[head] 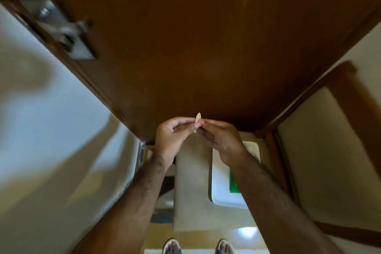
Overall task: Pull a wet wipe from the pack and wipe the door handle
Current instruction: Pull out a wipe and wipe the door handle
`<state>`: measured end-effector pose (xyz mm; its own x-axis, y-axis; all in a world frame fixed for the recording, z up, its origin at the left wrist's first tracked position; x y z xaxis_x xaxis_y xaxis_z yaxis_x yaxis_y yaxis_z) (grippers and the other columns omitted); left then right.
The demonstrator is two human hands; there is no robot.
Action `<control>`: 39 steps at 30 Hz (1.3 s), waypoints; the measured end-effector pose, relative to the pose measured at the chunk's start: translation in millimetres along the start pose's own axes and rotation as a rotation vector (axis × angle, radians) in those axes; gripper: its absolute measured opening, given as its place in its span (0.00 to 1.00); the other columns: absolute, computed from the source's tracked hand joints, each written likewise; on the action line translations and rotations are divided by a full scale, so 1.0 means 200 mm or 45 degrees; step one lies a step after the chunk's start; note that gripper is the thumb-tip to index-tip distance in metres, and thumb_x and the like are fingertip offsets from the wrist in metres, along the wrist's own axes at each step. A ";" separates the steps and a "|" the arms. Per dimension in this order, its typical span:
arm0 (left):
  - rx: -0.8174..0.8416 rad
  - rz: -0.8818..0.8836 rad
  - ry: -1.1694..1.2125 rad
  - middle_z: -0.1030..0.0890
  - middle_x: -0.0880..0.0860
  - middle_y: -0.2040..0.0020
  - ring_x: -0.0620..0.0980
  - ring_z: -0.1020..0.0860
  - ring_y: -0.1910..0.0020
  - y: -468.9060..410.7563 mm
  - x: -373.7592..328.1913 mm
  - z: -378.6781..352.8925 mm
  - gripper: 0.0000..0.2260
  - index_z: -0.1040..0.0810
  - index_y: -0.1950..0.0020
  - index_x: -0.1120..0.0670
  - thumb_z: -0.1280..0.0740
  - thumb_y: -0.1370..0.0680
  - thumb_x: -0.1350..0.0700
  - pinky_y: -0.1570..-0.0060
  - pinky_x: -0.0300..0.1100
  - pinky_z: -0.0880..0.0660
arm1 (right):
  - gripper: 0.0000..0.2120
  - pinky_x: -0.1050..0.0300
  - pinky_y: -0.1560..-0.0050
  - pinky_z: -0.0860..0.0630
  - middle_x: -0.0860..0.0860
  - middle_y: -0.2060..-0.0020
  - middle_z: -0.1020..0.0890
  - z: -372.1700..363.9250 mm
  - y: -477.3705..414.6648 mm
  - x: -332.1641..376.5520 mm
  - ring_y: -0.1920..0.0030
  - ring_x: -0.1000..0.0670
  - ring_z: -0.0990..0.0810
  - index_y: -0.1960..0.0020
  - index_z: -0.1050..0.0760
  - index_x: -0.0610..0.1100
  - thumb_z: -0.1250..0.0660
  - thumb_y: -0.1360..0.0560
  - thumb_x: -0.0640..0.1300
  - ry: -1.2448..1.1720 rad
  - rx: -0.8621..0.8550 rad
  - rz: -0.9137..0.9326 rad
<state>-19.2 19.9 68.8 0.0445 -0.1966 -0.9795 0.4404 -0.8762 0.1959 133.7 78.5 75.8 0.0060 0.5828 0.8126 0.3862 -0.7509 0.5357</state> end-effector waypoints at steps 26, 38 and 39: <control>-0.200 -0.111 -0.455 0.10 0.46 0.56 0.45 0.13 0.55 -0.14 -1.11 1.19 0.05 0.11 0.48 0.49 0.24 0.22 0.52 0.56 0.43 0.19 | 0.15 0.53 0.41 0.19 0.51 0.38 0.18 -1.45 0.33 1.33 0.39 0.51 0.20 0.33 0.21 0.48 0.31 0.17 0.52 1.980 0.220 0.802; -1.177 -0.149 0.085 0.26 0.62 0.25 0.55 0.24 0.29 -0.33 -1.06 0.89 0.23 0.35 0.19 0.58 0.40 0.13 0.54 0.38 0.46 0.21 | 0.31 0.36 0.15 0.48 0.39 0.13 0.46 -1.77 0.22 2.01 0.13 0.37 0.47 0.14 0.38 0.45 0.40 0.14 0.54 2.758 -0.355 2.461; -1.171 -0.168 0.093 0.37 0.60 0.18 0.51 0.33 0.24 -0.34 -1.09 0.81 0.28 0.44 0.15 0.57 0.40 0.13 0.51 0.31 0.45 0.27 | 0.31 0.37 0.15 0.49 0.39 0.13 0.46 -1.76 0.20 2.02 0.13 0.37 0.47 0.13 0.41 0.45 0.44 0.13 0.55 2.802 -0.357 2.534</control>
<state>-203.9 51.7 276.1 -0.0142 -0.0645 -0.9978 0.9817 -0.1905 -0.0016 -172.6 175.3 506.0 -0.2421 -0.6175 -0.7484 0.9256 0.0843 -0.3690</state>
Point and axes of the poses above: each hand's wrist, its own y-axis away from the middle knuckle, its own z-axis out of the back of the hand, x = y × z, the point moved 6 cm from there along -y, towards the middle knuckle
